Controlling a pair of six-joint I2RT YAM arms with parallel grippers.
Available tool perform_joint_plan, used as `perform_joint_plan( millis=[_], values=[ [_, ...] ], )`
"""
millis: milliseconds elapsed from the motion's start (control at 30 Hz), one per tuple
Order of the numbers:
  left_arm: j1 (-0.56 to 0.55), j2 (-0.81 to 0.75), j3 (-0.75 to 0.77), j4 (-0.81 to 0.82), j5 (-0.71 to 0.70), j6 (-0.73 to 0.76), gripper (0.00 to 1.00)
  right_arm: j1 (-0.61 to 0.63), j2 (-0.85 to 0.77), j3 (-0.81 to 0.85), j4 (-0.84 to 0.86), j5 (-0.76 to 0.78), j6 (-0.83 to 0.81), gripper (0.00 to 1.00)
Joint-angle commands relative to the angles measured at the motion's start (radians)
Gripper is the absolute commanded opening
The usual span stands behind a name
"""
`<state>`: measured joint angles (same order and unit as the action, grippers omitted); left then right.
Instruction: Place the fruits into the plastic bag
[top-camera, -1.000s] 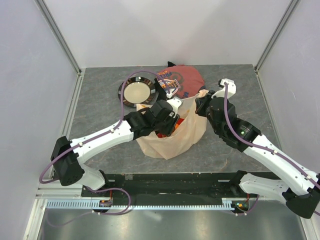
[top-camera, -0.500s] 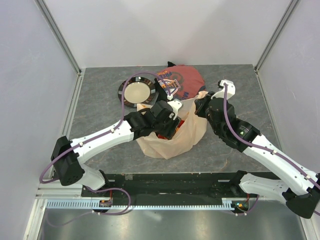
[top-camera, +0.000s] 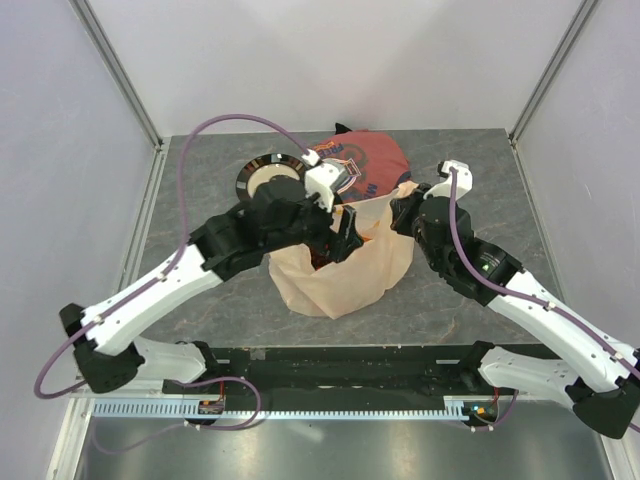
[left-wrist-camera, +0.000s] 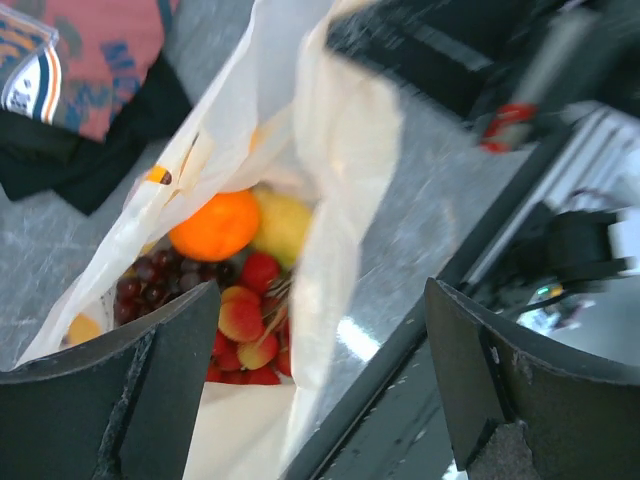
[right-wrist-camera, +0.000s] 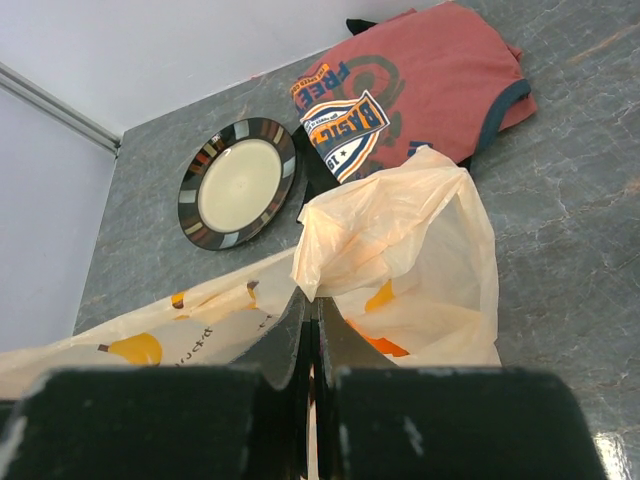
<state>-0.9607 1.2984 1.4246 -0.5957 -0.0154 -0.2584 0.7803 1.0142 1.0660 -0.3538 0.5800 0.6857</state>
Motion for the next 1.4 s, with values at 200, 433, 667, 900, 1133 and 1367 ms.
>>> perform_joint_plan(
  millis=[200, 433, 667, 900, 1133, 1367],
  values=[
    [-0.001, -0.372, -0.058, -0.022, -0.191, -0.160, 0.88, -0.004, -0.035, -0.027, 0.006, 0.012, 0.017, 0.00],
    [-0.001, -0.482, -0.119, -0.157, -0.325, -0.205, 0.90, -0.004, -0.029, -0.028, 0.006, 0.001, 0.017, 0.00],
    [-0.001, -0.473, -0.262, -0.004, -0.108, -0.358, 0.91, -0.004, -0.029, -0.024, 0.006, -0.003, 0.015, 0.00],
    [0.007, -0.392, -0.348, 0.184, -0.049, -0.372, 0.79, -0.004, -0.034, -0.020, 0.004, -0.011, 0.000, 0.00],
    [0.218, -0.289, -0.300, 0.263, 0.101, -0.386, 0.01, -0.004, -0.011, 0.098, -0.010, 0.006, -0.149, 0.00],
    [0.494, -0.225, -0.172, 0.326, 0.302, -0.400, 0.02, -0.004, 0.017, 0.356, -0.019, 0.092, -0.336, 0.00]
  ],
)
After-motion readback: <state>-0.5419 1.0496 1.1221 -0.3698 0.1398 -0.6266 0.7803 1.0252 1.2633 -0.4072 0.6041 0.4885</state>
